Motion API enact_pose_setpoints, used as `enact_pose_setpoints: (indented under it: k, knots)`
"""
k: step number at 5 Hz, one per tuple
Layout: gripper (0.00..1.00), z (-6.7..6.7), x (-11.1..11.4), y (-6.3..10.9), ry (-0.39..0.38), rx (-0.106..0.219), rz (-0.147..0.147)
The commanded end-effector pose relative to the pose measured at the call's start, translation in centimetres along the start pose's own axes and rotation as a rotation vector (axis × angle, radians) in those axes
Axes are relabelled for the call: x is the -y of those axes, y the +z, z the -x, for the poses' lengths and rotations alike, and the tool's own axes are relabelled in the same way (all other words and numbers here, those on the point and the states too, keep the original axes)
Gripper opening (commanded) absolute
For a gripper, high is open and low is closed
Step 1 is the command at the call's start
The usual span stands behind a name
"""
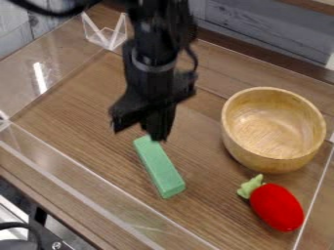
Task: Put the green block in the brown bowl
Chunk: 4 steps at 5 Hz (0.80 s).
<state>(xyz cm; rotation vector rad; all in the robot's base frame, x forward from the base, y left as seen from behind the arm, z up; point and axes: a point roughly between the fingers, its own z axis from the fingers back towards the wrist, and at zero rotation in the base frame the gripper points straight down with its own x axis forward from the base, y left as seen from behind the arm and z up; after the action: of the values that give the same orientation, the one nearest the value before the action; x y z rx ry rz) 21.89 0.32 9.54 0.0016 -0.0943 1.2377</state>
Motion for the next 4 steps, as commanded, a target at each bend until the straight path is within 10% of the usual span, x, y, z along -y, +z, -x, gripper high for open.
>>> enact_pose_setpoints:
  k: [1,2,4]
  knots:
    - [0.00,0.3,2.5,4.2,0.034,0.015,0.069]
    - [1.00,1.7,1.5,1.9,0.066,0.033,0.047]
    - [1.00,3.4,0.9,-1.9,0.069,0.045,0.031]
